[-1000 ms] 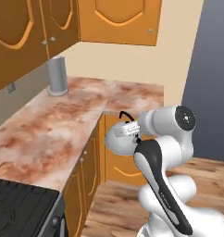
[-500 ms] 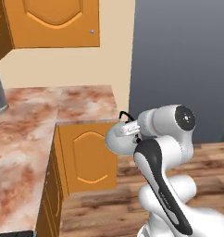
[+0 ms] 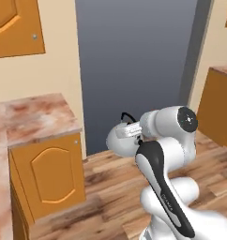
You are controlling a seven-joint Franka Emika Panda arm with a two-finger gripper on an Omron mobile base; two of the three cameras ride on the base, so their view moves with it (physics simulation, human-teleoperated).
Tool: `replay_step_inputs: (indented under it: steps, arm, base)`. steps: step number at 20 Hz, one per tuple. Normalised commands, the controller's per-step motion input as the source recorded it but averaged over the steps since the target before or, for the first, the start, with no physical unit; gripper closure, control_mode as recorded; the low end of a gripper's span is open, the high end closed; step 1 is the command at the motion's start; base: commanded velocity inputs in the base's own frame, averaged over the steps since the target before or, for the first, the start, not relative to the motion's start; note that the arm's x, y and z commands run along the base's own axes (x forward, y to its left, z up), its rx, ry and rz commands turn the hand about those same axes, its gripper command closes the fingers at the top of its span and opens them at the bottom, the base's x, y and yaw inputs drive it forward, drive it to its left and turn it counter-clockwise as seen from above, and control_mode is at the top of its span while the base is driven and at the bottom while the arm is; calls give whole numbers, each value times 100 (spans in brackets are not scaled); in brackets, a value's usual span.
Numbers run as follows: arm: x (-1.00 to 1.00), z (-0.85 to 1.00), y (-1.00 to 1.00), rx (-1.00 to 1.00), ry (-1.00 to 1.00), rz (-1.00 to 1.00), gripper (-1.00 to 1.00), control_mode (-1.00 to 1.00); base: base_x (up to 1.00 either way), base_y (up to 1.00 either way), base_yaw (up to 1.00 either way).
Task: The kettle is done boiling. Turn off the stove, then wait for 300 timesteps before moving the kettle to the dining table.
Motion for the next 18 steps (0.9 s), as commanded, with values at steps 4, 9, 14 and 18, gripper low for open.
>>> replay_step_inputs:
  steps: [4, 9, 14, 18]
  arm:
    - [0, 0, 0, 0, 0, 0, 100, 100]
    - [0, 0, 0, 0, 0, 0, 100, 100]
    - [0, 0, 0, 0, 0, 0, 100, 100]
    - [0, 0, 0, 0, 0, 0, 100, 100]
  base:
    - [-12, 5, -52]
    - [-9, 0, -51]
    - [-2, 0, -50]
    - [0, -1, -49]
